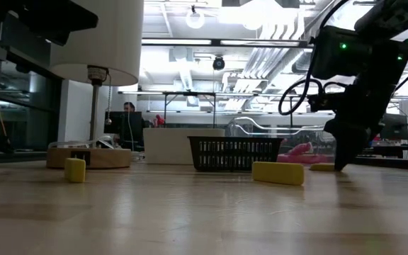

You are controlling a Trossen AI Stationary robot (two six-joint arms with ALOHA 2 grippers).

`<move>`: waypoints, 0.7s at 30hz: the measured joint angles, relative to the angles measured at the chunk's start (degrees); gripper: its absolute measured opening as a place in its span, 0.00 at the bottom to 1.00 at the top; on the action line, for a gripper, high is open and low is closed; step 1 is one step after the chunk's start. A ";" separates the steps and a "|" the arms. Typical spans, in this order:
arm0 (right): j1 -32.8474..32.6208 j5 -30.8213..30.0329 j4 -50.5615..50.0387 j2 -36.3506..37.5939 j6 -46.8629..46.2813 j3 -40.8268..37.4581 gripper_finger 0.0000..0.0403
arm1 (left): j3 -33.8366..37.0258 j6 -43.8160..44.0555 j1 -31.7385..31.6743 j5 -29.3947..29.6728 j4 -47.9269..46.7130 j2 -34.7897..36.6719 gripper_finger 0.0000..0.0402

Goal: Pick & Place School Supplies
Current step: Put the yellow eraser into the black bin

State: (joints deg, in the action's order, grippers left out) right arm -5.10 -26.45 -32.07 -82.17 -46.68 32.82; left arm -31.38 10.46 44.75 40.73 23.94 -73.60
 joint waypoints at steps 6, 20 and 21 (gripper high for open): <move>0.00 1.69 0.35 0.00 0.32 0.00 0.22 | 0.00 0.00 0.00 0.00 0.20 0.00 0.48; -0.04 4.61 2.10 0.00 0.63 0.02 0.07 | 0.00 0.00 0.00 -0.01 0.16 0.00 0.48; -0.04 4.96 2.29 0.00 0.63 0.02 0.05 | 0.00 0.00 0.00 0.00 0.15 0.00 0.48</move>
State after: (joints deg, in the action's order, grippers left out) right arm -5.15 -21.49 -29.79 -82.17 -46.04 32.84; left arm -31.38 10.46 44.75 40.73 24.10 -73.60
